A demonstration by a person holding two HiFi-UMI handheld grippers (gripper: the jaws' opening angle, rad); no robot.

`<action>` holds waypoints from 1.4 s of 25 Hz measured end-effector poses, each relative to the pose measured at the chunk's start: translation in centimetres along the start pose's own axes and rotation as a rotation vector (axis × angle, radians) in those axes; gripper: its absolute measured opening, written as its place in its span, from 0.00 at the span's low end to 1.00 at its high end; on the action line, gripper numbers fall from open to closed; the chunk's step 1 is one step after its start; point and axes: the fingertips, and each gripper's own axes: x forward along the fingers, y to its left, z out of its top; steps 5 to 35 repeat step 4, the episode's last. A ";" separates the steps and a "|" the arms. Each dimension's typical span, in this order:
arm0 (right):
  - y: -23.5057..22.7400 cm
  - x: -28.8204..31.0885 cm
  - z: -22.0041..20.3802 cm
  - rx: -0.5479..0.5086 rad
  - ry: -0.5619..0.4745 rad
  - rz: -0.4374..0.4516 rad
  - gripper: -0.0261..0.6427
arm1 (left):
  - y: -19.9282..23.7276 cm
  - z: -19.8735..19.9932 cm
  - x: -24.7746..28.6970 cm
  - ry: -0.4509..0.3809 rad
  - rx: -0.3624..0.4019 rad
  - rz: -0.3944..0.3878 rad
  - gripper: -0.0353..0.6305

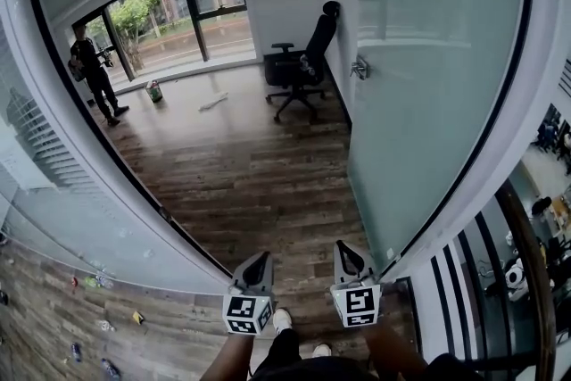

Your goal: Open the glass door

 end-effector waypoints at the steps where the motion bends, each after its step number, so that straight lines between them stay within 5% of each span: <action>1: 0.0 -0.3 0.0 0.003 -0.005 -0.004 0.06 | -0.2 0.1 -0.3 -0.001 0.002 -0.001 0.06; 35: 0.0 -0.6 0.0 0.003 -0.015 -0.011 0.06 | -0.4 0.4 -0.8 -0.008 0.007 -0.001 0.06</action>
